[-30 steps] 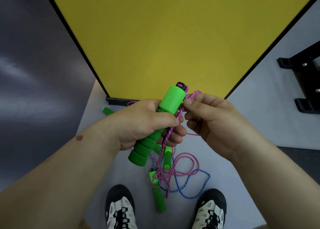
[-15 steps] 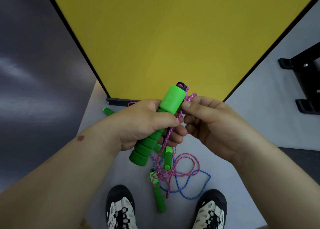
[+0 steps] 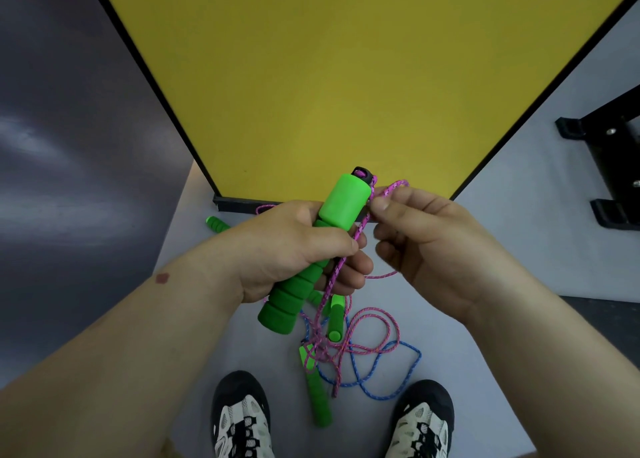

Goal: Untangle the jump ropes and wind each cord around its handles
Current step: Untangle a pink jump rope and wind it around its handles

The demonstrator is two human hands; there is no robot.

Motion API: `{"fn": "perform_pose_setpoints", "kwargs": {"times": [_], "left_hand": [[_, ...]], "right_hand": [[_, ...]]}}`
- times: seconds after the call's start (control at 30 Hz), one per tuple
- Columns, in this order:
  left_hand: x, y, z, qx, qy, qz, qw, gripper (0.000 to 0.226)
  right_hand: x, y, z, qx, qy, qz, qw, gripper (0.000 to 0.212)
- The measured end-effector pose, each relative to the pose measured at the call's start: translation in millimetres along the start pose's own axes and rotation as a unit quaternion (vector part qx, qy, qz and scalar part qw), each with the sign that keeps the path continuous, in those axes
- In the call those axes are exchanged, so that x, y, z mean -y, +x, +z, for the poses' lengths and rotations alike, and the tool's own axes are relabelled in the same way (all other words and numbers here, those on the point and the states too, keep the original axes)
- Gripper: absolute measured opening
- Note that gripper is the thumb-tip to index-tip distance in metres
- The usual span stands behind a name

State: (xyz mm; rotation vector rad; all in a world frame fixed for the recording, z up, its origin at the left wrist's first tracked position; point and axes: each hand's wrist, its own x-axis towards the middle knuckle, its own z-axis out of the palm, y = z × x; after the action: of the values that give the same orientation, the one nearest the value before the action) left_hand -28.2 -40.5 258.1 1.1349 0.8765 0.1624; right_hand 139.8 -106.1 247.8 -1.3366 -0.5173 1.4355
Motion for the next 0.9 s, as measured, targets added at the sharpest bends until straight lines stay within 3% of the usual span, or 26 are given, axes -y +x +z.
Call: {"fn": "perform_pose_setpoints", "kwargs": {"times": [0.1,0.37,0.6,0.9], "left_hand": [[0,0,0,0.001,0.0,-0.001,1.0,0.005],[0,-2,1,0.005,-0.003,0.0,1.0,0.003],[-1,-1,0,0.001,-0.001,-0.003,1.0,0.004],[-1,-2,0,0.005,-0.003,0.001,1.0,0.005]], "right_hand": [[-1,-1,2,0.022,-0.024,0.016,0.999,0.012],[1,7,-8,-0.092,0.039,-0.049,0.994,0.004],[-1,0,0,0.015,-0.02,0.014,1.0,0.01],[2,6,-7,-0.1,0.036,-0.061,0.993,0.004]]}}
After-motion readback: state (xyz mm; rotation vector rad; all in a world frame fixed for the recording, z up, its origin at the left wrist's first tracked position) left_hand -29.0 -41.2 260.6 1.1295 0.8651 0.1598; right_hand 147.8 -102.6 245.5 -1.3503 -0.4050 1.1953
